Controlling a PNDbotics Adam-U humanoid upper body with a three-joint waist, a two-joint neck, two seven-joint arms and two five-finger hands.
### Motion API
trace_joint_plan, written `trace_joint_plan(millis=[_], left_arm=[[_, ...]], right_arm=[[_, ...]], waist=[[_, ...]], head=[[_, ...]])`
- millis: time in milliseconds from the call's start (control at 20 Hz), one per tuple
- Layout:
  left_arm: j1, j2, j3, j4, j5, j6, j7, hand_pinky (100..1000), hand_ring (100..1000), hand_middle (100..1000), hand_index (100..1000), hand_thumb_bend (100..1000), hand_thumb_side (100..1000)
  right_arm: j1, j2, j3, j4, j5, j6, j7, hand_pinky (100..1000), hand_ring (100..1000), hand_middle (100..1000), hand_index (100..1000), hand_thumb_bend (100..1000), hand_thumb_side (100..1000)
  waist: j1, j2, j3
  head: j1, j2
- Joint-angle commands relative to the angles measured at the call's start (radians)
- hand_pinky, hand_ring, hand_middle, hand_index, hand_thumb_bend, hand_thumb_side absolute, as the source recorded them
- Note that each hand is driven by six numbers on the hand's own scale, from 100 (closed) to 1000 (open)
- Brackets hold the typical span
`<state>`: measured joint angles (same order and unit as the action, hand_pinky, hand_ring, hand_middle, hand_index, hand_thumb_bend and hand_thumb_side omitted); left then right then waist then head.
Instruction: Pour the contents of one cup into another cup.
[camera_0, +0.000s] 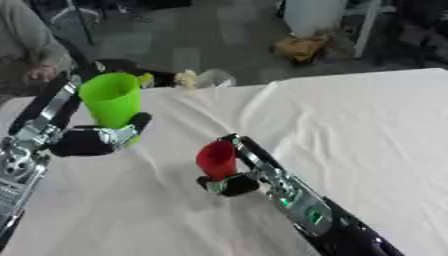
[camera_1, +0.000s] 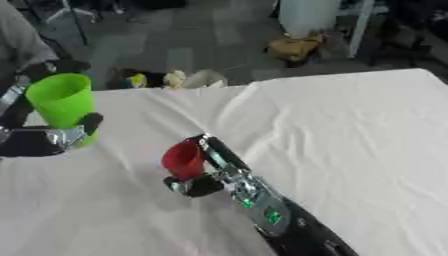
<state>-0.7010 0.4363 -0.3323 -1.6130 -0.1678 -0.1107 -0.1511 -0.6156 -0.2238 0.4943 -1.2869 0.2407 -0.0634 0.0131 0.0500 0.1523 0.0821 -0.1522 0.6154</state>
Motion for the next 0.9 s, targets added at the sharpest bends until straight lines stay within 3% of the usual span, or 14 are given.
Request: trace_joint_plan(millis=[50,600,900], left_arm=[[-0.040,0.041,-0.020,-0.013,-0.027,-0.004,-0.035,396,340,473,831,113,242],[-0.117,0.089,-0.106,0.033,-0.165,-0.055,-0.170,404,319,450,815,100,286],[-0.135,0.098,-0.123,0.061,-0.266,-0.090,-0.239,409,291,432,802,100,306]], right_arm=[[-0.021,0.006,0.020,-0.053,-0.021,0.002,0.031,433,174,111,268,100,100],[-0.035,0.031,0.054,-0.088,-0.054,0.011,0.072,436,178,112,269,100,100],[-0.037,0.030,0.056,-0.094,-0.060,0.015,0.074,436,178,111,269,100,100]], waist=[[0.002,-0.021,-0.001],[0.011,-0.021,-0.008],[0.014,-0.022,-0.013]], head=[[0.002,0.007],[0.001,0.010],[0.005,0.007]])
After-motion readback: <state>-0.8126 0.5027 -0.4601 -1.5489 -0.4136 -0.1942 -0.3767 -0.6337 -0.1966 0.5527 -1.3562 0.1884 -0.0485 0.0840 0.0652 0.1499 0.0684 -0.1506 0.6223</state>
